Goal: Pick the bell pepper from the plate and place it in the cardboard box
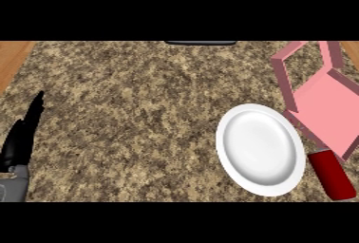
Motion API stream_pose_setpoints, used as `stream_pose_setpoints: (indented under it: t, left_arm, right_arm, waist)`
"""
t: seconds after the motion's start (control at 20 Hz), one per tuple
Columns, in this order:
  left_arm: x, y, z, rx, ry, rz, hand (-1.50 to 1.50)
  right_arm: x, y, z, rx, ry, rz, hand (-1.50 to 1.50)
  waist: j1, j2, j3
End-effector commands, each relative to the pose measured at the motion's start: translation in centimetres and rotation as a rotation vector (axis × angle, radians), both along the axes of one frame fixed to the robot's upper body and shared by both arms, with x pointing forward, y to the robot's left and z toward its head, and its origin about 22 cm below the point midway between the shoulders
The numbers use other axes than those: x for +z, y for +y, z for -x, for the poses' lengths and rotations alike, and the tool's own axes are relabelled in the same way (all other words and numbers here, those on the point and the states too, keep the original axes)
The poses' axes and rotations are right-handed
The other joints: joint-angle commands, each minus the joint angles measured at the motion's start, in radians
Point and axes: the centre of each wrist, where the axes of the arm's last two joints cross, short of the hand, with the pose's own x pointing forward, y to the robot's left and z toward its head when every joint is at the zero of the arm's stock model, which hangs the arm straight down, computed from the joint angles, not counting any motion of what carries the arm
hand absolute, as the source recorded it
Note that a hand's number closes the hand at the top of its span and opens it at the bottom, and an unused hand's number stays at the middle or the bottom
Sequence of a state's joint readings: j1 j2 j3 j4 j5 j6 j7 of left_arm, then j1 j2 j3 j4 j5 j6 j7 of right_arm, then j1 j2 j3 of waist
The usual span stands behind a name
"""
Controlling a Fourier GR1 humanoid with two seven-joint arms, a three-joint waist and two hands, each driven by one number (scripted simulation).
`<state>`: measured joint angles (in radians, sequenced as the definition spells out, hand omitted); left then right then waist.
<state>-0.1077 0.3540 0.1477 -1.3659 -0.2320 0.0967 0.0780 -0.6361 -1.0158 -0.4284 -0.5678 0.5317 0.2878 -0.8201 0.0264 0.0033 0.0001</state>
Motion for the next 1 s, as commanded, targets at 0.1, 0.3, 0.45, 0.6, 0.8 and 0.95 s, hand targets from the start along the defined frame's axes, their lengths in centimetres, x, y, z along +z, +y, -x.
stream_pose_setpoints:
  t: [0.1, 0.3, 0.45, 0.6, 0.8, 0.95]
  left_arm:
    - [0.5, 2.2, 0.2, 0.008, -0.004, -0.009, 0.0]
    - [1.2, 2.2, -1.3, 0.014, 0.002, -0.013, 0.0]
    - [0.8, 0.4, -0.2, 0.005, -0.013, 0.001, 0.0]
    - [0.2, 1.1, -1.1, -0.01, -0.017, 0.0, 0.0]
    - [0.3, -0.9, -0.5, -0.002, -0.025, 0.003, 0.0]
    - [0.1, -0.1, -1.3, -0.015, -0.004, -0.003, 0.0]
  right_arm:
    - [-0.7, 4.9, -5.5, 0.037, 0.097, -0.135, 1.5]
    - [-0.6, 8.6, -8.6, 0.068, 0.137, -0.135, 1.5]
    - [-1.5, 9.9, -10.0, 0.053, 0.154, -0.137, 1.5]
    - [-3.9, 11.6, -11.2, 0.03, 0.174, -0.133, 1.5]
    - [-5.3, 14.3, -12.7, -0.067, 0.157, -0.111, 1.5]
    - [-7.1, 13.8, -12.3, -0.082, 0.286, -0.159, -1.5]
  waist:
    - [0.003, 0.002, 0.0]
    - [-0.007, 0.002, 0.0]
    - [0.004, 0.003, 0.001]
    - [0.007, 0.009, 0.001]
    - [0.014, 0.009, 0.001]
    - [0.009, 0.012, 0.001]
